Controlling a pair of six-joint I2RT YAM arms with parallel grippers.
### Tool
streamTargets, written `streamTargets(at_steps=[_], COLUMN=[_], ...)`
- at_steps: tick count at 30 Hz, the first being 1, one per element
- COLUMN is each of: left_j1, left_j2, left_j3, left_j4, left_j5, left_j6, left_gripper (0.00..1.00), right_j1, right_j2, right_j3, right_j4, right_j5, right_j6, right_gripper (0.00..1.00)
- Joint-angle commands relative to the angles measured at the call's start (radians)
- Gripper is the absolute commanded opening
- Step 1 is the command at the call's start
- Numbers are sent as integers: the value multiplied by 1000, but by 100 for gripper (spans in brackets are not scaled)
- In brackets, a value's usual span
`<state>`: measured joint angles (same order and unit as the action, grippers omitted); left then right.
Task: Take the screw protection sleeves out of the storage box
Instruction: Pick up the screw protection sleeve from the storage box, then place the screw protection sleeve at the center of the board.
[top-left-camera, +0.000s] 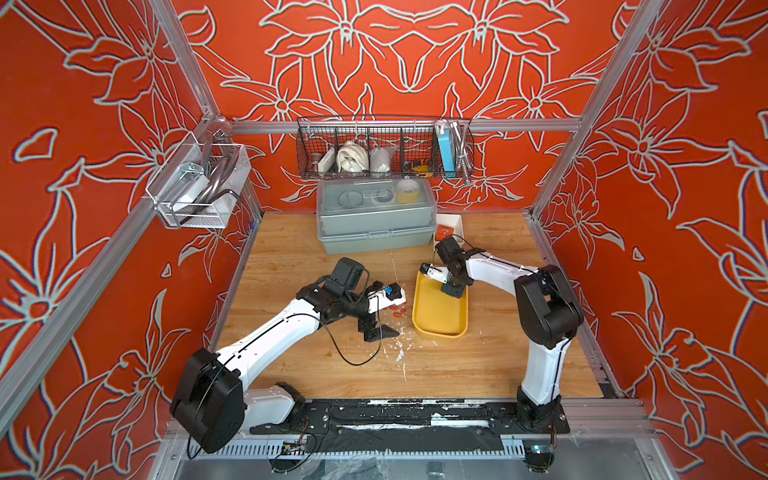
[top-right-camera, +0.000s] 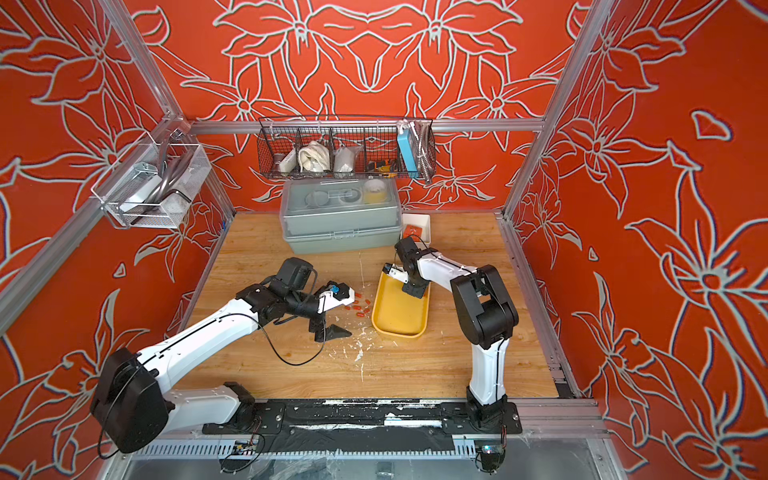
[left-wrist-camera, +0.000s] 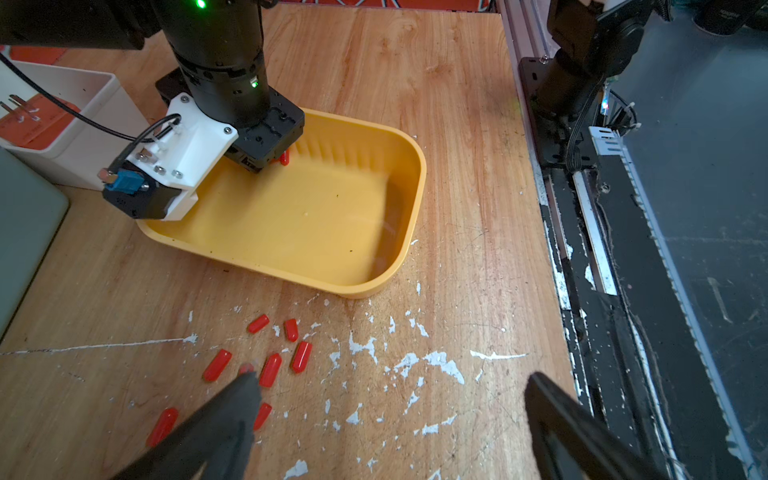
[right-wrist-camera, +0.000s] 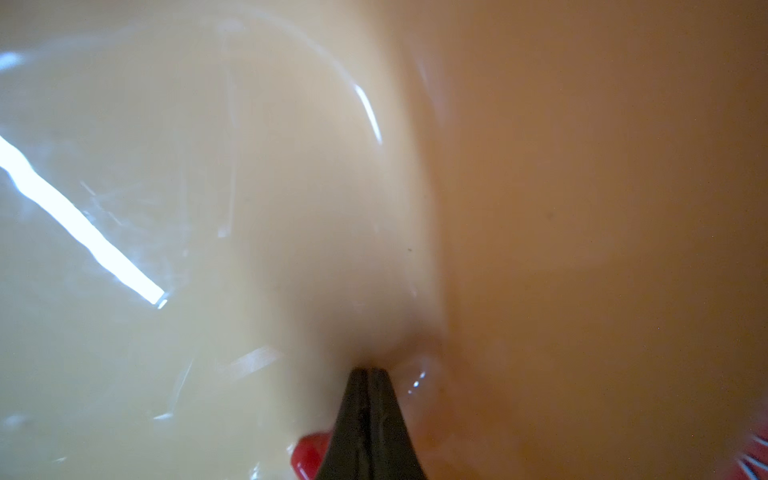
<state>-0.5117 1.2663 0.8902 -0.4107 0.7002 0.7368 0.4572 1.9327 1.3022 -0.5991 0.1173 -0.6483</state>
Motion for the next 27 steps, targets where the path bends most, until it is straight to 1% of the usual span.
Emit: streamTargets(at_steps=[1,7,11,14,16,18,22,24,27], left_j1=[-1,-1,-1,-1,11,42,133,180,253], left_j2=[-6,0,-1,-9,-21,-31,-45,-51,-55], left_j3=[14,8,7,9,14,27,70,96,133], left_j4=[-16,-14,-14,-35,-51,-70,-116,-132,-139], left_j5=[9,16,16,0,-23,-23,-8,-8,-2], left_j6=[8,10,12,42,55,55,48,31,-15], left_gripper=[98,98,98,98,98,98,98,98,98], right_j1=[-10,-24,-27,-26,-25,-22,4,30,89], right_j2=[-46,-103,-137,-180,-222,-265,-312,-309,-278], right_j3=[36,46,36,32,32,38,69,88,122], right_j4=[-110,-171,-197,-234,-267,-299,-346,-343,-328], right_j5=[-119,-234,-288,-344,-408,-499,-696,-751,-779], right_j6=[13,12,13,15,20,28,65,91,118], right_gripper=[0,0,0,0,0,0,0,0,0])
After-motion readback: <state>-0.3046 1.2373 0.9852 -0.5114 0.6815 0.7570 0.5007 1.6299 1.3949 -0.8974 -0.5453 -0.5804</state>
